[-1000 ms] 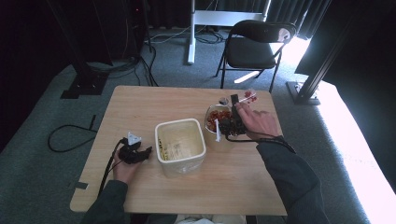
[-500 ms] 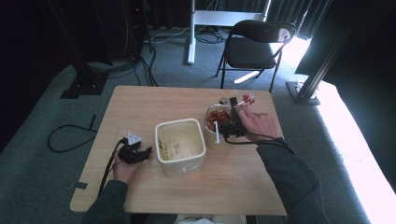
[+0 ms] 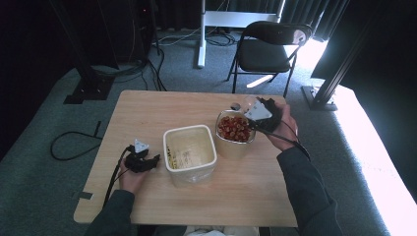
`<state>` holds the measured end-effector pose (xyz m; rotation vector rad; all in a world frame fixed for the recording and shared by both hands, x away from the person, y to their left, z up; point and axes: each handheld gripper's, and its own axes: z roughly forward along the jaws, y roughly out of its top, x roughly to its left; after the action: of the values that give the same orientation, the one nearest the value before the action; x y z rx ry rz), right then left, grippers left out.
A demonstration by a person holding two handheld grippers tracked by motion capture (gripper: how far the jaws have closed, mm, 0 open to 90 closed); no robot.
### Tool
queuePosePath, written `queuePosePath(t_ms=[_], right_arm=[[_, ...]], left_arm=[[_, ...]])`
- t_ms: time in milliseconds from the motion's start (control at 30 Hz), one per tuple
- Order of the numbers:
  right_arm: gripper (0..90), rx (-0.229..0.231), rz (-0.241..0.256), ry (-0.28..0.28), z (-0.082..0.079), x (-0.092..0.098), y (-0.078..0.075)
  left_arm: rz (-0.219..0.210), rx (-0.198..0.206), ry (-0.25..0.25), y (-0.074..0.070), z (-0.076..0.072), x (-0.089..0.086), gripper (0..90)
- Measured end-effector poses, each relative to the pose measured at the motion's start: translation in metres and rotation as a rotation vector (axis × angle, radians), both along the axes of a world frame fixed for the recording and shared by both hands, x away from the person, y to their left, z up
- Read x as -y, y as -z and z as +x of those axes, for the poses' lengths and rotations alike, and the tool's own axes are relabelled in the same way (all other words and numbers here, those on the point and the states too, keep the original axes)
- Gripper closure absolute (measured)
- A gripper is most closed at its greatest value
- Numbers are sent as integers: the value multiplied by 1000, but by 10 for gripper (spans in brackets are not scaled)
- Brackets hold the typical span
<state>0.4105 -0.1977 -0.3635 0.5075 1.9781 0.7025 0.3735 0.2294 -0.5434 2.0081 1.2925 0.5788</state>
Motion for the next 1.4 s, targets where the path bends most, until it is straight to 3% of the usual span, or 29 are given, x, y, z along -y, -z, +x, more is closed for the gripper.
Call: queuePosePath(t_ms=[100, 267, 367, 400, 433, 500, 833, 1167, 1400], right_arm=[[367, -61, 170, -23, 3, 12, -8], [367, -151, 399, -61, 7, 30, -15], [366, -203, 501, -74, 10, 38, -15], [366, -203, 501, -74, 10, 38, -15], [366, -232, 546, -71, 11, 43, -14], [365, -245, 572, -76, 11, 45, -12], [364, -231, 537, -86, 2, 38, -11], [362, -210, 534, -152, -14, 24, -19], [359, -225, 549, -213, -22, 8, -25]], left_arm=[[0, 0, 0, 0, 0, 0, 440], [0, 0, 0, 0, 0, 0, 440], [0, 0, 0, 0, 0, 0, 440], [0, 0, 0, 0, 0, 0, 440], [0, 0, 0, 0, 0, 0, 440], [1, -2, 2, 0, 0, 0, 440], [0, -2, 1, 0, 0, 0, 440], [0, -4, 2, 0, 0, 0, 440], [0, -4, 2, 0, 0, 0, 439]])
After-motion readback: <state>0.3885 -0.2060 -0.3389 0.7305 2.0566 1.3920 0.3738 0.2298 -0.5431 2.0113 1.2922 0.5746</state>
